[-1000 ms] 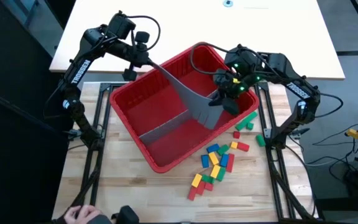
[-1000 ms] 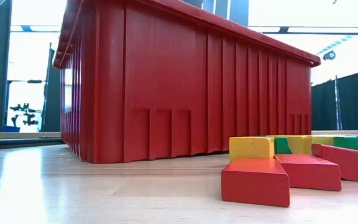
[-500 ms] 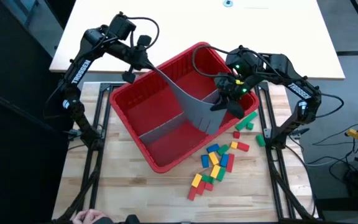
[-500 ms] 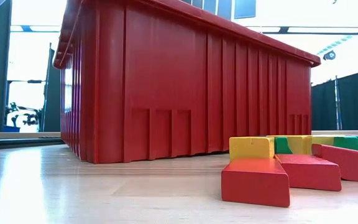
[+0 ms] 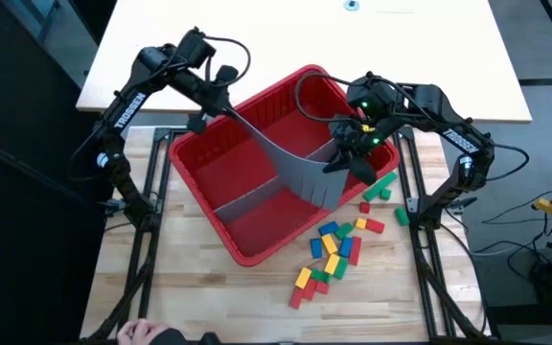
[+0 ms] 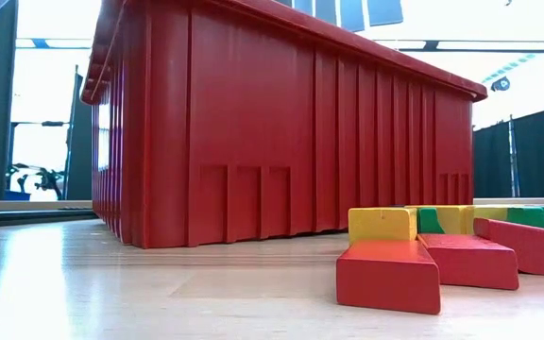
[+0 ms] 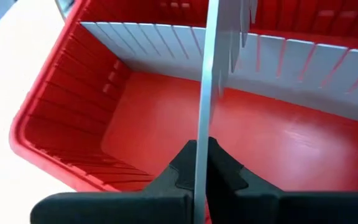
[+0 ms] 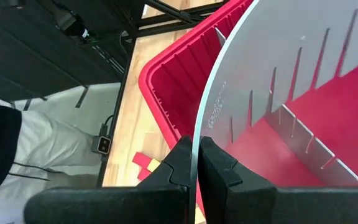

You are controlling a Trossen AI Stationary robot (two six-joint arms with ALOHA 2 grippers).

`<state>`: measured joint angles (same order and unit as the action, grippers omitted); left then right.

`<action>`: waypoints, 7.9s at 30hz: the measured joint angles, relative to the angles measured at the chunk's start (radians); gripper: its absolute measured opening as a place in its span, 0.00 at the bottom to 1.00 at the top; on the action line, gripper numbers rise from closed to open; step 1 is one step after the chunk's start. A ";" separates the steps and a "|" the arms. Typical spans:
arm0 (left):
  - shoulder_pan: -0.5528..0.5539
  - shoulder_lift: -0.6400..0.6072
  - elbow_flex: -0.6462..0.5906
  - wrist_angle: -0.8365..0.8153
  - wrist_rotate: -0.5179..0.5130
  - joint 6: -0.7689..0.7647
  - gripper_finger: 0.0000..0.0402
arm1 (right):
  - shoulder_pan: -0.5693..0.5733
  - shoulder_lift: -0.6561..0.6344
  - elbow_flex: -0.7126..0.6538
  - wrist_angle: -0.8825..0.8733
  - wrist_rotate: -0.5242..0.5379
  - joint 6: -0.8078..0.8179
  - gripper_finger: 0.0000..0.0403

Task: Sort blocks

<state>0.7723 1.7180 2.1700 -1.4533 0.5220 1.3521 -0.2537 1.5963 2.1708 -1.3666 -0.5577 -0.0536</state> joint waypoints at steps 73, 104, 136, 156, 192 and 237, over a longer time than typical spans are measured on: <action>0.150 0.053 -0.055 0.005 -0.041 0.053 0.00 | 0.004 0.065 -0.001 0.175 -0.007 0.009 0.00; 0.157 0.066 -0.055 0.047 -0.083 0.045 0.00 | 0.007 0.063 0.000 0.044 -0.059 0.058 0.25; 0.190 0.028 -0.054 0.025 0.048 0.079 0.00 | -0.070 0.048 0.000 -0.130 0.103 -0.073 0.13; 0.163 -0.026 0.183 0.012 0.072 -0.027 0.00 | -0.171 -0.031 0.000 -0.109 0.244 -0.108 0.10; 0.021 -0.115 0.186 -0.074 0.124 -0.246 0.00 | -0.171 0.036 0.000 -0.011 0.246 -0.104 0.24; 0.015 -0.120 0.177 -0.065 -0.199 -0.786 0.66 | -0.170 0.035 0.000 -0.004 0.245 -0.104 0.39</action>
<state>0.7872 1.5979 2.3470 -1.5178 0.3233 0.5659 -0.4236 1.6310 2.1704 -1.3711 -0.3126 -0.1577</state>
